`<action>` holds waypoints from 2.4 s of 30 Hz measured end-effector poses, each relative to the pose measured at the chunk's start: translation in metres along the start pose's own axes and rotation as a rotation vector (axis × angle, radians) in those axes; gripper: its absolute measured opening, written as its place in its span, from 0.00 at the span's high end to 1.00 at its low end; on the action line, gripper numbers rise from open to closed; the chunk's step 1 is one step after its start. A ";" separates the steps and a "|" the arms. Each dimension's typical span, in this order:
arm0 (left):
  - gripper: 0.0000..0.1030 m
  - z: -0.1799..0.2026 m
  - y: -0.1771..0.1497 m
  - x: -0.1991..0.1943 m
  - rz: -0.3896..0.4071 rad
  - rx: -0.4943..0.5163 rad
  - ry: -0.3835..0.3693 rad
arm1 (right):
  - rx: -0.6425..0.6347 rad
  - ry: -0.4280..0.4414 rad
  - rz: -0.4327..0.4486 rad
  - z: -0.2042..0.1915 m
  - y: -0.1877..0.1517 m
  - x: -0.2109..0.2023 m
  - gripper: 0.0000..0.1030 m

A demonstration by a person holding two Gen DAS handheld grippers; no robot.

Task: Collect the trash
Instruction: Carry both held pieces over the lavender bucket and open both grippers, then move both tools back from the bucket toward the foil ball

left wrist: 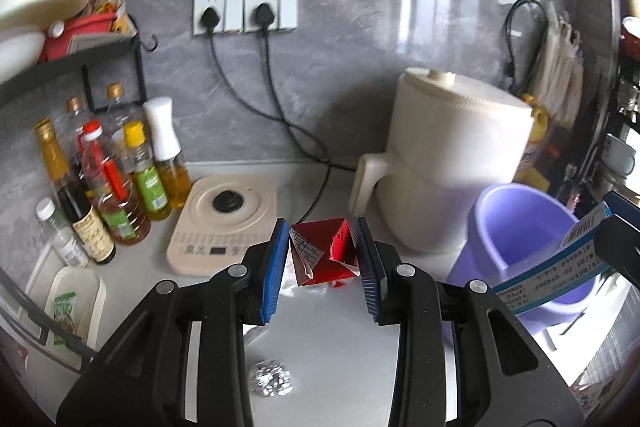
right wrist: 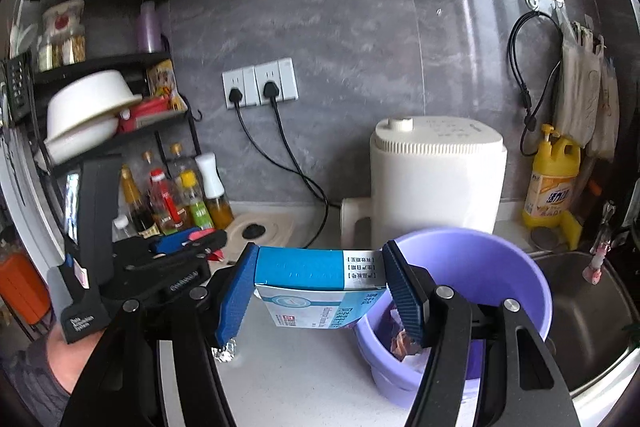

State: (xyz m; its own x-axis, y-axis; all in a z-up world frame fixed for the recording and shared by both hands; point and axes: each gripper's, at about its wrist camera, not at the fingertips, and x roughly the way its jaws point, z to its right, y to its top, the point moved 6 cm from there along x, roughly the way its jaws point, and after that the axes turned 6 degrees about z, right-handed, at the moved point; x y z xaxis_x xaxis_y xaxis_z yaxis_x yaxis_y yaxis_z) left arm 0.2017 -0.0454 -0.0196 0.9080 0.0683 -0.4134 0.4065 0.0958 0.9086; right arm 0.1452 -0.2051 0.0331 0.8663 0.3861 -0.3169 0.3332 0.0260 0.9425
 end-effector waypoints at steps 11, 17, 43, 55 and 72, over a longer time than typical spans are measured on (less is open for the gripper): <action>0.67 0.029 0.014 -0.012 0.037 0.025 -0.050 | -0.032 -0.034 0.106 0.004 0.029 -0.035 0.40; 0.67 0.040 0.009 -0.012 0.026 0.040 -0.070 | -0.007 -0.104 0.121 0.025 0.029 -0.046 0.40; 0.67 0.137 0.000 -0.005 -0.004 0.152 -0.239 | 0.168 -0.370 0.021 0.129 -0.025 -0.082 0.17; 0.30 0.188 -0.002 -0.002 0.004 0.216 -0.349 | 0.223 -0.422 0.004 0.160 -0.041 -0.098 0.17; 0.16 0.071 -0.006 0.002 -0.021 0.130 -0.117 | 0.198 -0.241 -0.039 0.101 -0.048 -0.035 0.16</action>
State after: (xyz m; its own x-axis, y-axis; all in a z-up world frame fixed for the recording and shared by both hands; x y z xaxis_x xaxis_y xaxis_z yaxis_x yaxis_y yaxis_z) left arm 0.2084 -0.1164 -0.0212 0.9016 -0.0487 -0.4299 0.4287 -0.0338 0.9028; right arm 0.1364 -0.3130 -0.0114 0.9070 0.1578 -0.3903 0.4130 -0.1530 0.8978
